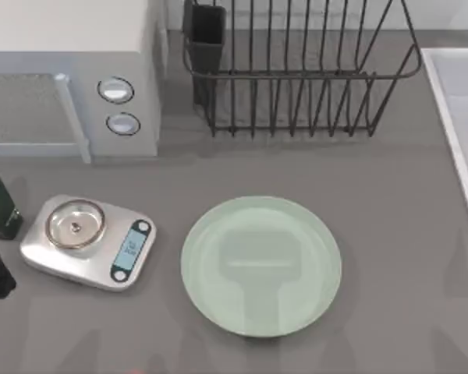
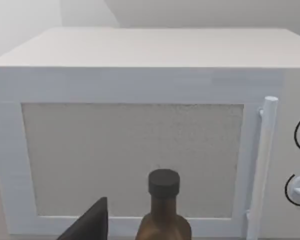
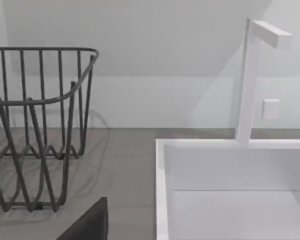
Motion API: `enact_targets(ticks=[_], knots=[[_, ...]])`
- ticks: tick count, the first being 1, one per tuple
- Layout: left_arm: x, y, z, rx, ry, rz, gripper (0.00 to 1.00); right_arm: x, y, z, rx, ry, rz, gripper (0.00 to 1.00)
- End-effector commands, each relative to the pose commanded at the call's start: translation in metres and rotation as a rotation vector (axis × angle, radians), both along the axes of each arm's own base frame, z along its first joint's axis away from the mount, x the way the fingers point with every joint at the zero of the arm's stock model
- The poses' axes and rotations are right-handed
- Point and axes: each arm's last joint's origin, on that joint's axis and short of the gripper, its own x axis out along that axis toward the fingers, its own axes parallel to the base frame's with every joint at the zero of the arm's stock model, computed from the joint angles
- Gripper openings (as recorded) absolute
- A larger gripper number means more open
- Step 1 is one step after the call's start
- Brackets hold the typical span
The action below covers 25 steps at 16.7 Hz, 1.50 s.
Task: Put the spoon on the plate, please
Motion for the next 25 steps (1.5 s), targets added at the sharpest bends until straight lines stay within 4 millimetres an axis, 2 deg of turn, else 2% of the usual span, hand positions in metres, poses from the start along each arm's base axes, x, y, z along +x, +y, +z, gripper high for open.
enact_targets(ticks=[3, 6, 9, 12, 16, 19, 22, 25], knots=[[0.0, 0.0, 0.0, 0.0, 0.0, 0.0, 1.0, 0.0, 0.0, 0.001, -0.011, 0.013, -0.005, 1.0], [0.0, 0.0, 0.0, 0.0, 0.0, 0.0, 1.0, 0.002, -0.004, 0.008, -0.105, 0.12, -0.032, 1.0], [0.0, 0.0, 0.0, 0.0, 0.0, 0.0, 1.0, 0.009, -0.011, 0.019, -0.28, 0.327, -0.045, 1.0], [0.0, 0.0, 0.0, 0.0, 0.0, 0.0, 1.0, 0.023, -0.022, 0.028, -0.505, 0.613, 0.01, 1.0], [0.0, 0.0, 0.0, 0.0, 0.0, 0.0, 1.0, 0.045, -0.043, 0.032, -0.753, 1.004, 0.236, 1.0], [0.0, 0.0, 0.0, 0.0, 0.0, 0.0, 1.0, 0.062, -0.062, 0.033, -0.837, 1.213, 0.457, 1.0], [0.0, 0.0, 0.0, 0.0, 0.0, 0.0, 1.0, 0.077, -0.081, 0.033, -0.869, 1.329, 0.67, 1.0], [0.0, 0.0, 0.0, 0.0, 0.0, 0.0, 1.0, 0.088, -0.096, 0.033, -0.883, 1.37, 0.83, 1.0]])
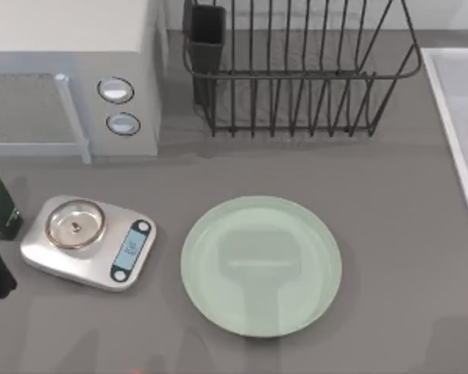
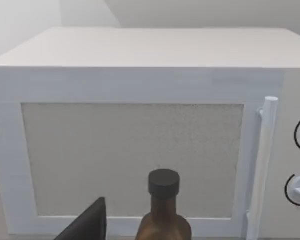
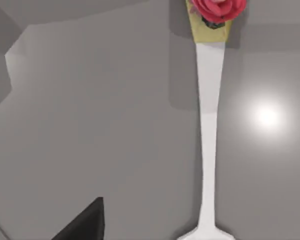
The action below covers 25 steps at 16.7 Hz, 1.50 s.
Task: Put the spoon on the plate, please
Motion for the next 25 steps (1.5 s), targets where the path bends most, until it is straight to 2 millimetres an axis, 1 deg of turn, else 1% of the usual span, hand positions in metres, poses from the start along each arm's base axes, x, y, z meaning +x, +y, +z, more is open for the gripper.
enact_targets(ticks=[3, 7, 9, 12, 16, 18, 20, 24, 25], knots=[[0.0, 0.0, 0.0, 0.0, 0.0, 0.0, 1.0, 0.004, -0.007, 0.0, 0.021, 0.038, 0.037, 1.0], [0.0, 0.0, 0.0, 0.0, 0.0, 0.0, 1.0, 0.004, -0.005, 0.0, 0.019, 0.036, 0.04, 1.0], [0.0, 0.0, 0.0, 0.0, 0.0, 0.0, 1.0, 0.005, -0.006, -0.004, 0.021, 0.039, 0.039, 1.0], [0.0, 0.0, 0.0, 0.0, 0.0, 0.0, 1.0, 0.008, -0.007, -0.027, 0.023, 0.041, 0.036, 1.0], [0.0, 0.0, 0.0, 0.0, 0.0, 0.0, 1.0, 0.009, -0.008, -0.072, 0.017, 0.031, 0.037, 1.0], [0.0, 0.0, 0.0, 0.0, 0.0, 0.0, 1.0, 0.007, -0.007, -0.089, 0.018, 0.033, 0.037, 1.0], [0.0, 0.0, 0.0, 0.0, 0.0, 0.0, 1.0, 0.005, -0.006, -0.099, 0.021, 0.038, 0.037, 1.0], [0.0, 0.0, 0.0, 0.0, 0.0, 0.0, 1.0, 0.004, -0.006, -0.1, 0.021, 0.038, 0.037, 1.0], [0.0, 0.0, 0.0, 0.0, 0.0, 0.0, 1.0, 0.004, -0.006, -0.1, 0.021, 0.038, 0.037, 0.92]])
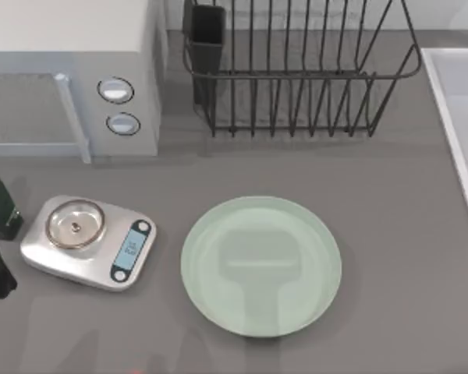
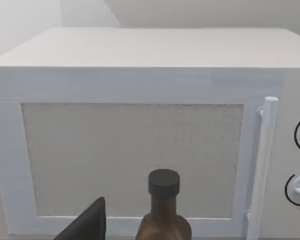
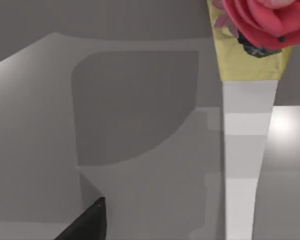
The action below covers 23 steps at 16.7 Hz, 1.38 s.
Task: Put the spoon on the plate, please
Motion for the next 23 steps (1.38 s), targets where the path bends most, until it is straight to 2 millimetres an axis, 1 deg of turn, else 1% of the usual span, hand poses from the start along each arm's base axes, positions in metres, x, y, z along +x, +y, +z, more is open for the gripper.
enact_targets(ticks=[12, 13, 20, 21, 23], knots=[[0.0, 0.0, 0.0, 0.0, 0.0, 0.0, 1.0, 0.0, 0.0, 0.0, 0.0, 0.0, 0.0, 0.02], [0.0, 0.0, 0.0, 0.0, 0.0, 0.0, 1.0, 0.0, 0.0, 0.0, 0.0, 0.0, 0.0, 0.0], [0.0, 0.0, 0.0, 0.0, 0.0, 0.0, 1.0, 0.0, 0.0, 0.0, 0.0, 0.0, 0.0, 0.0], [0.0, 0.0, 0.0, 0.0, 0.0, 0.0, 1.0, 0.0, 0.001, 0.022, -0.015, 0.004, -0.035, 0.0], [0.0, 0.0, 0.0, 0.0, 0.0, 0.0, 1.0, 0.001, 0.0, 0.025, -0.016, 0.001, -0.033, 0.0]])
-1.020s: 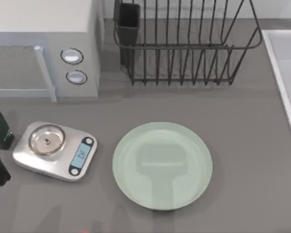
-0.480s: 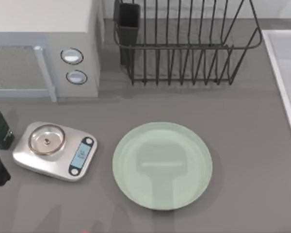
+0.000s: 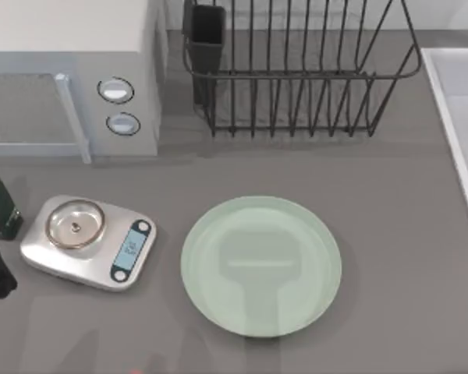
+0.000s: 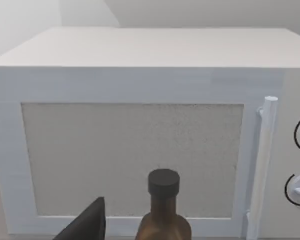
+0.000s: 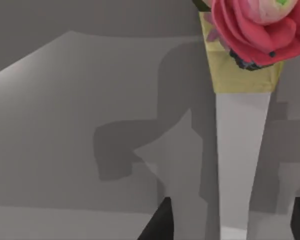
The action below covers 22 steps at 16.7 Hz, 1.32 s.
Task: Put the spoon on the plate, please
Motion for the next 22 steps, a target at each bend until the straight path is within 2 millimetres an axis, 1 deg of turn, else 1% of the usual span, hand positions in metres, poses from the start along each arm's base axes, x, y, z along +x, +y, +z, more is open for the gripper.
enact_targets(ticks=[3, 8, 10, 11, 17, 19, 22], knots=[[0.0, 0.0, 0.0, 0.0, 0.0, 0.0, 1.0, 0.005, -0.002, 0.022, 0.0, 0.0, 0.01, 0.0], [0.0, 0.0, 0.0, 0.0, 0.0, 0.0, 1.0, 0.001, -0.001, 0.077, 0.012, 0.023, 0.005, 0.0], [0.0, 0.0, 0.0, 0.0, 0.0, 0.0, 1.0, -0.001, 0.001, 0.093, 0.004, 0.007, -0.001, 0.0], [0.0, 0.0, 0.0, 0.0, 0.0, 0.0, 1.0, -0.001, 0.001, 0.096, 0.001, 0.003, -0.003, 0.0], [0.0, 0.0, 0.0, 0.0, 0.0, 0.0, 1.0, 0.001, 0.002, 0.095, 0.003, 0.006, 0.013, 0.0], [0.0, 0.0, 0.0, 0.0, 0.0, 0.0, 1.0, 0.009, 0.005, 0.097, 0.002, 0.004, 0.097, 0.0], [0.0, 0.0, 0.0, 0.0, 0.0, 0.0, 1.0, 0.034, 0.019, 0.102, 0.002, 0.003, 0.346, 0.0]])
